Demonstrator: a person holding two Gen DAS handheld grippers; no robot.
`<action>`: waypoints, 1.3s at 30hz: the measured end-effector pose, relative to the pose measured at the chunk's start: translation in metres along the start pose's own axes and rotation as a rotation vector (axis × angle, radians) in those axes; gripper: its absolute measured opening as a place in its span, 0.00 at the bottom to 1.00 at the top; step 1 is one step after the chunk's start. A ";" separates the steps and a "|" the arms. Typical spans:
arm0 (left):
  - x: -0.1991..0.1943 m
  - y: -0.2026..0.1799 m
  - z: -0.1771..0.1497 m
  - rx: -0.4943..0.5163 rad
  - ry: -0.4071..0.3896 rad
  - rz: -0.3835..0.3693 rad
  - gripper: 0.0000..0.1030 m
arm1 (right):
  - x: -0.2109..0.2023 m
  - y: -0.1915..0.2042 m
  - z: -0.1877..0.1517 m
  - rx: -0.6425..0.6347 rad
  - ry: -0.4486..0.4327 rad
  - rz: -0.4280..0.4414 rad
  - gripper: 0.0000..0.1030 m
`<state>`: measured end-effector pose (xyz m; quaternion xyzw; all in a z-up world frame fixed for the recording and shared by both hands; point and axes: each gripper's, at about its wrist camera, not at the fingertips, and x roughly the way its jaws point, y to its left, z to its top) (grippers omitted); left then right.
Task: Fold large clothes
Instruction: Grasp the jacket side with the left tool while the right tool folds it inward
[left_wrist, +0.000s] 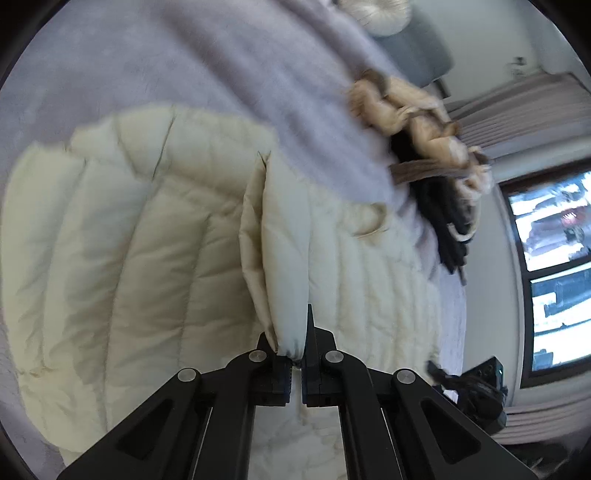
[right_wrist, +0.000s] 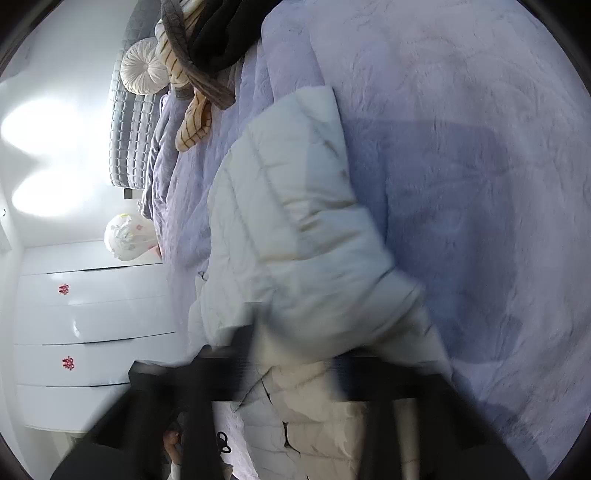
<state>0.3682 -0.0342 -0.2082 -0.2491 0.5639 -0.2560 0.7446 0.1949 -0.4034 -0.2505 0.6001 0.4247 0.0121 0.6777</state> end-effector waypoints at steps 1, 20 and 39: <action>-0.006 -0.004 -0.002 0.011 -0.013 -0.010 0.04 | -0.003 0.002 0.001 -0.009 -0.002 0.009 0.06; -0.028 0.038 -0.062 0.027 0.040 0.139 0.04 | 0.007 -0.025 -0.001 -0.102 0.021 -0.108 0.05; 0.001 0.010 -0.047 0.155 -0.010 0.338 0.04 | -0.001 0.017 -0.009 -0.283 0.152 -0.160 0.26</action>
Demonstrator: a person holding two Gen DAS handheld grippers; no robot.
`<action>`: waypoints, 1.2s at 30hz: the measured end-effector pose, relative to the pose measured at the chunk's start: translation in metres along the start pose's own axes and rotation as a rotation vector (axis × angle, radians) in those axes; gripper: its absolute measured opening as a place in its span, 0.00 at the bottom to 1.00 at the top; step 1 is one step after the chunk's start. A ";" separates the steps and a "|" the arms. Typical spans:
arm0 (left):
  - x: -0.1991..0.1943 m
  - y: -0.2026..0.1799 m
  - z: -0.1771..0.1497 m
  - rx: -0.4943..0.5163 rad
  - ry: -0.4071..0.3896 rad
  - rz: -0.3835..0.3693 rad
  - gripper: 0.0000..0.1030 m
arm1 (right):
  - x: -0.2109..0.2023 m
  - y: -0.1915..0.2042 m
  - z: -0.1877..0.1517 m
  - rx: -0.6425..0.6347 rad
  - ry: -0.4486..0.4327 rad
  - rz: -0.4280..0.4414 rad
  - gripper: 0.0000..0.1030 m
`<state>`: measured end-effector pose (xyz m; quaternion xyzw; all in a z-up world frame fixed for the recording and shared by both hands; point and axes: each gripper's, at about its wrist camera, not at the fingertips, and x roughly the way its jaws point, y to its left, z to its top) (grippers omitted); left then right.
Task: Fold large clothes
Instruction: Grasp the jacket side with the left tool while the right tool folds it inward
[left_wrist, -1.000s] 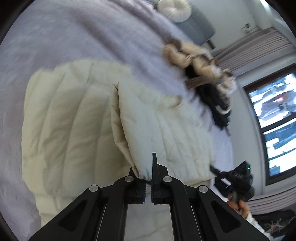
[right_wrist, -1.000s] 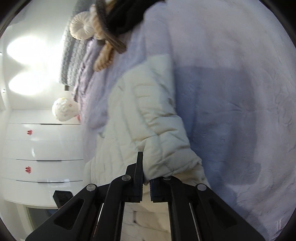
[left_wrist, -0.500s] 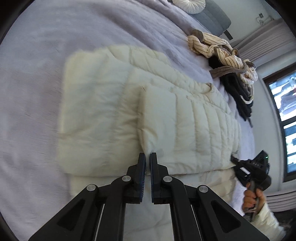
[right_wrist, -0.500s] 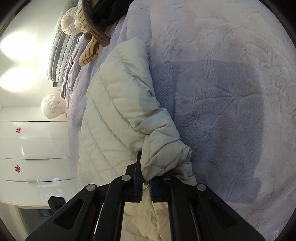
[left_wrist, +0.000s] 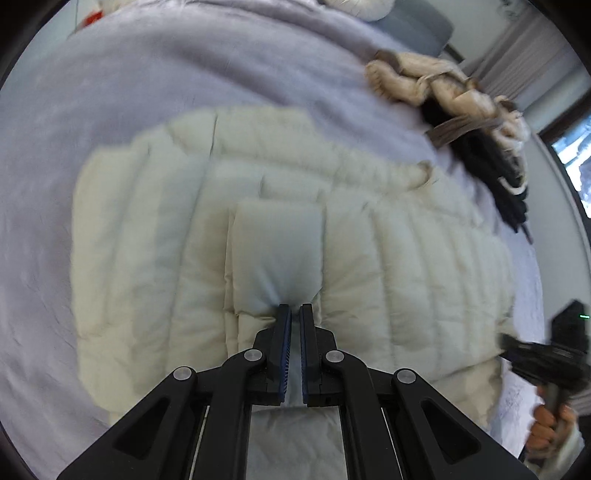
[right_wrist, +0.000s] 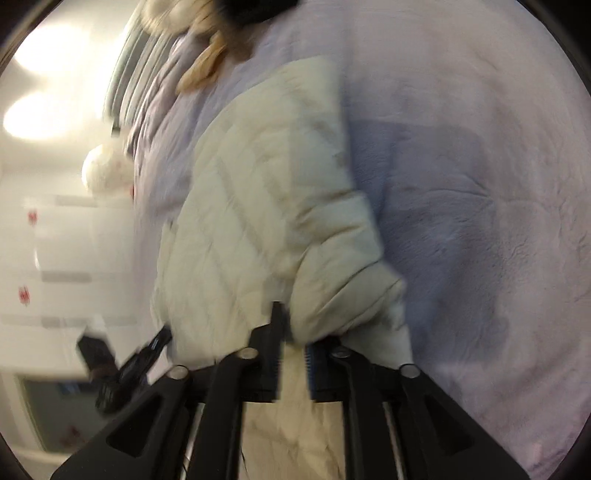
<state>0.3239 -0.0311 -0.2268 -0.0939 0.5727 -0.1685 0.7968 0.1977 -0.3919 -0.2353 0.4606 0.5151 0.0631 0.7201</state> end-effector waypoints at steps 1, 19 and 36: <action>0.003 0.001 -0.002 -0.003 0.001 0.002 0.04 | -0.004 0.006 -0.001 -0.035 0.017 0.013 0.54; 0.016 0.000 -0.002 0.011 0.026 0.052 0.04 | -0.003 -0.023 0.083 0.091 -0.114 0.238 0.09; 0.019 -0.003 0.000 0.015 0.029 0.048 0.04 | -0.041 -0.005 0.046 -0.066 -0.175 -0.081 0.10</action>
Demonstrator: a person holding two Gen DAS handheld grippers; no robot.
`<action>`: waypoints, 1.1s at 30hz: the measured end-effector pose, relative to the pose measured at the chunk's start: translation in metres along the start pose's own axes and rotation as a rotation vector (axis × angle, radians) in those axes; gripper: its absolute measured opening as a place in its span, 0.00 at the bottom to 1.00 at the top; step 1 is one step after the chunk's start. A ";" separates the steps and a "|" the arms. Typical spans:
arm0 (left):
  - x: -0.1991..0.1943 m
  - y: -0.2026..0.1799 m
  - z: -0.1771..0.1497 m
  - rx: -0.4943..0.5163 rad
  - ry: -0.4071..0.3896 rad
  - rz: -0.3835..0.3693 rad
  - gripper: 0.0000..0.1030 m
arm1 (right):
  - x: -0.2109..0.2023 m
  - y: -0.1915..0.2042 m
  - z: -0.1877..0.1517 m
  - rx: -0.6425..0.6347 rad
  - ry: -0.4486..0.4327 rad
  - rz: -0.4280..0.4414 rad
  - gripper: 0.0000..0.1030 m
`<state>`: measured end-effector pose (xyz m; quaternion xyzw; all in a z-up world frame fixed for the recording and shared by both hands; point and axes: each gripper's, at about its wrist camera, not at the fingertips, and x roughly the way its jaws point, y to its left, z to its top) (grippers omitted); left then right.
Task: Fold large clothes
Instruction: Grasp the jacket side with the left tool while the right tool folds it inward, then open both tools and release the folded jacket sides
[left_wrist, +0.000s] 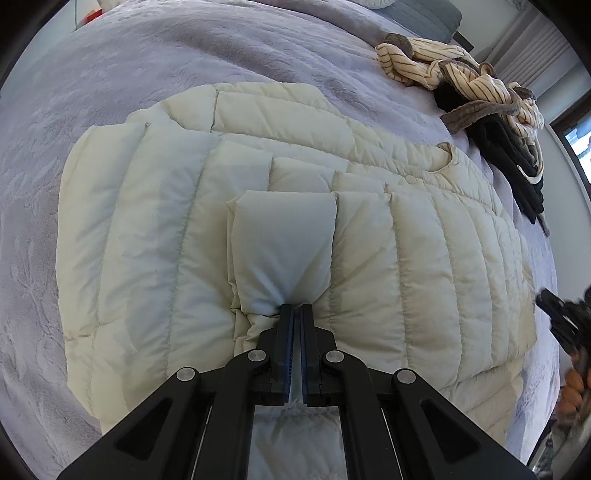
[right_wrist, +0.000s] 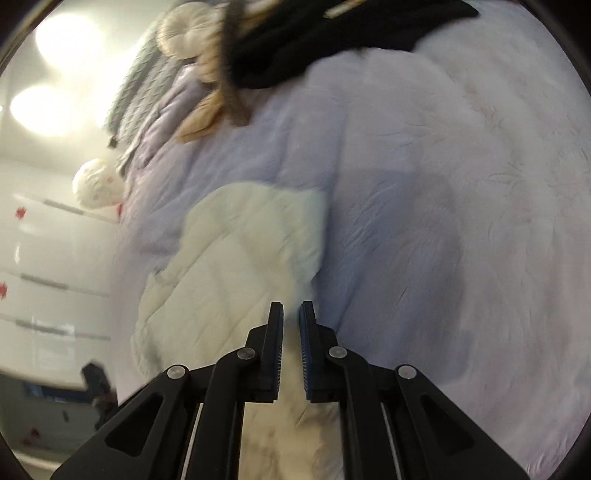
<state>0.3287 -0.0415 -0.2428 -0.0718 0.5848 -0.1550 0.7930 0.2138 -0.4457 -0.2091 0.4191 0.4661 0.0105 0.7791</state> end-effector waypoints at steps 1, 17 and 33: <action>0.000 0.000 0.000 0.000 0.000 0.000 0.04 | -0.003 0.004 -0.008 -0.022 0.015 0.016 0.10; -0.017 0.008 0.001 -0.005 -0.002 0.000 0.04 | 0.023 -0.011 -0.042 -0.050 0.072 -0.120 0.02; -0.083 0.019 -0.026 0.038 -0.011 0.110 0.04 | -0.005 0.029 -0.065 -0.032 0.085 -0.185 0.07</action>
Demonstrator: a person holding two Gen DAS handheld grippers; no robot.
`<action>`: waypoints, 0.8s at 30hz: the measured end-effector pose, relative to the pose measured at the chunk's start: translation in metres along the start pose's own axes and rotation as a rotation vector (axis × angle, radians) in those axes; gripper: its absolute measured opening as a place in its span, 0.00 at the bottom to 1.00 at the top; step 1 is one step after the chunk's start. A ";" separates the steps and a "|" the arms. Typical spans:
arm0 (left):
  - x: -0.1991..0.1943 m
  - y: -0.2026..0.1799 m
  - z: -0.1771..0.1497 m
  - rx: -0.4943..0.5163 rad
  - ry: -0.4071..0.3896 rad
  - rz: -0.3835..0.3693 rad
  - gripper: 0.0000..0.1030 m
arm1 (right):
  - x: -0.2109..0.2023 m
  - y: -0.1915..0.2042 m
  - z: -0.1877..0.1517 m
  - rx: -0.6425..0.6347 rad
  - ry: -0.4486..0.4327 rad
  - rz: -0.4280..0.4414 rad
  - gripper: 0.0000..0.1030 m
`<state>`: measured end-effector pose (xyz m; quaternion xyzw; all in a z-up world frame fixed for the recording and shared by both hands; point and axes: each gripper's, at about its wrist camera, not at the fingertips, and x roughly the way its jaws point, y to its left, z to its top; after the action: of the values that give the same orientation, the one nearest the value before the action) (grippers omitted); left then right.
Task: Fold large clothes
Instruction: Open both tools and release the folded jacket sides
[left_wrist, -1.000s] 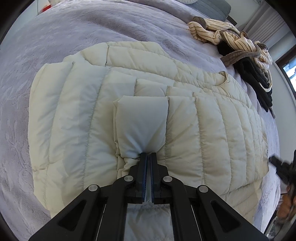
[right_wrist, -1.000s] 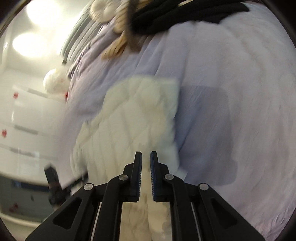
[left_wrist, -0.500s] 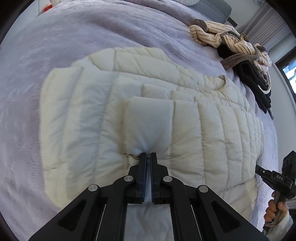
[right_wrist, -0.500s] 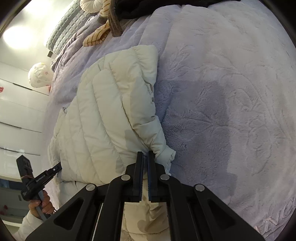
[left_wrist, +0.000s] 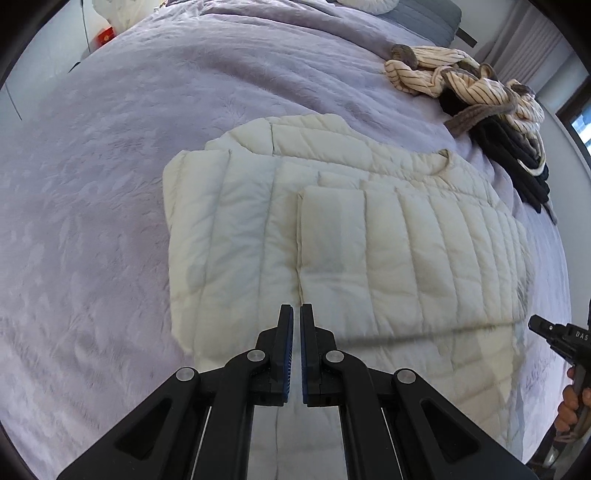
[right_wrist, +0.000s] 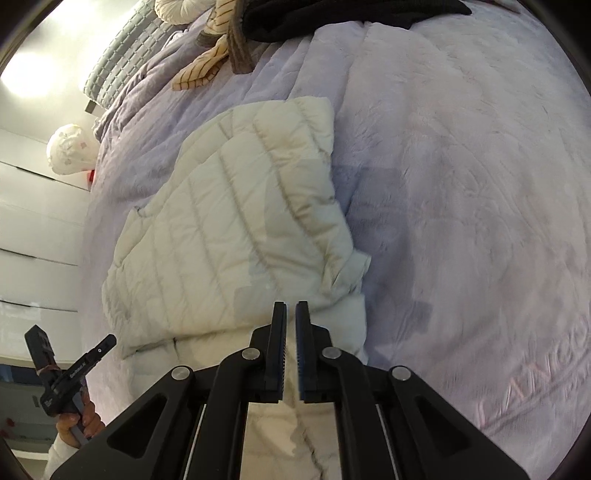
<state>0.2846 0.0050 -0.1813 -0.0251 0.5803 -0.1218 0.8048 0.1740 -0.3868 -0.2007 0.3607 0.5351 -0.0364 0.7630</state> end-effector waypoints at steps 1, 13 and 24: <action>-0.004 -0.001 -0.003 0.005 0.008 0.005 0.04 | -0.003 0.004 -0.004 -0.007 0.005 -0.007 0.07; -0.062 -0.010 -0.049 0.043 -0.001 0.031 1.00 | -0.034 0.044 -0.057 -0.071 0.075 -0.035 0.07; -0.087 -0.008 -0.089 0.052 0.084 0.028 1.00 | -0.064 0.060 -0.090 -0.074 0.084 -0.030 0.52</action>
<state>0.1738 0.0255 -0.1282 0.0091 0.6105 -0.1265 0.7818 0.1026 -0.3108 -0.1306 0.3251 0.5732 -0.0128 0.7521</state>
